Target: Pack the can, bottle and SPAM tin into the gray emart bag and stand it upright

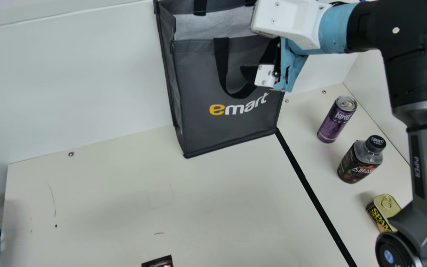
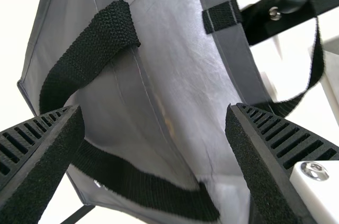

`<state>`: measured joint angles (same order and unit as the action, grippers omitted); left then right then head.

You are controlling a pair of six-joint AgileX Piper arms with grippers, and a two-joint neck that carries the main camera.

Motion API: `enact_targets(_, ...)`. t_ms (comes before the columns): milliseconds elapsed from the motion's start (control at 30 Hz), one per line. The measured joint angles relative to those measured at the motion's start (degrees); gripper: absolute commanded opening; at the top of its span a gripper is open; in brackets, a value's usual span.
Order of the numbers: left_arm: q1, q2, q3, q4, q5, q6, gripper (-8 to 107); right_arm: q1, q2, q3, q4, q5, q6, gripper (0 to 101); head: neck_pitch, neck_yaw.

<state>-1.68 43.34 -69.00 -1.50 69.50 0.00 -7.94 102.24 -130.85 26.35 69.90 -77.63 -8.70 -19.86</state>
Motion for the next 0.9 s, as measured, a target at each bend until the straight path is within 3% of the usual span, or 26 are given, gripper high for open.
enact_targets(567,0.00,0.00,0.00,0.00,0.00,0.00,90,2.37,7.99,-3.61,-0.67,-0.05,-3.55,95,0.00,0.00)
enact_targets(900,0.00,0.00,0.00,0.00,0.00,0.00,90,2.17,8.59,-1.53,-1.24,-0.08,-5.35,28,0.09,0.00)
